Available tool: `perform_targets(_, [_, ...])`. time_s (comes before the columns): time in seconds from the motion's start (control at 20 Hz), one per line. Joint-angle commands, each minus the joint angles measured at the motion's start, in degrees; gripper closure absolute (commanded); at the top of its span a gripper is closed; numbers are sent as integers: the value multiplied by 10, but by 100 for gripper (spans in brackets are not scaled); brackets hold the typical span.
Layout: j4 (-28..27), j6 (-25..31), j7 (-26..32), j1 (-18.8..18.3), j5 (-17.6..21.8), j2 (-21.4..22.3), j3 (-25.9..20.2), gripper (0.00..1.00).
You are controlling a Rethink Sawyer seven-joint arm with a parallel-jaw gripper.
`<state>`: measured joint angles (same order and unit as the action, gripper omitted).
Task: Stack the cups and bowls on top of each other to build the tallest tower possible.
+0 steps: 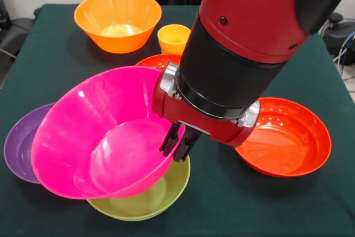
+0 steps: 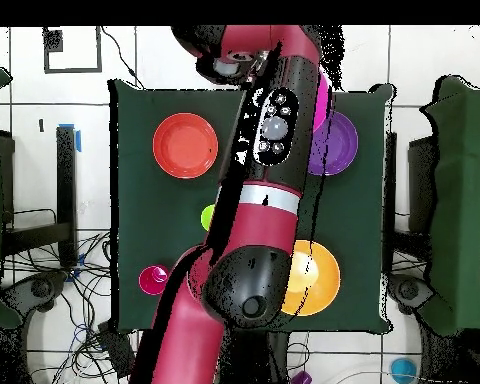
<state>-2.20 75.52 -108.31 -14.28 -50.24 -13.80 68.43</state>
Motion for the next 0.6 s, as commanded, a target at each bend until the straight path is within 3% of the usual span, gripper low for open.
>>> perform_targets(0.05, [41, -14, 138, 12, 56, 24, -68, 100])
perform_targets(0.6, [30, -14, 144, 2, 43, 22, -57, 100])
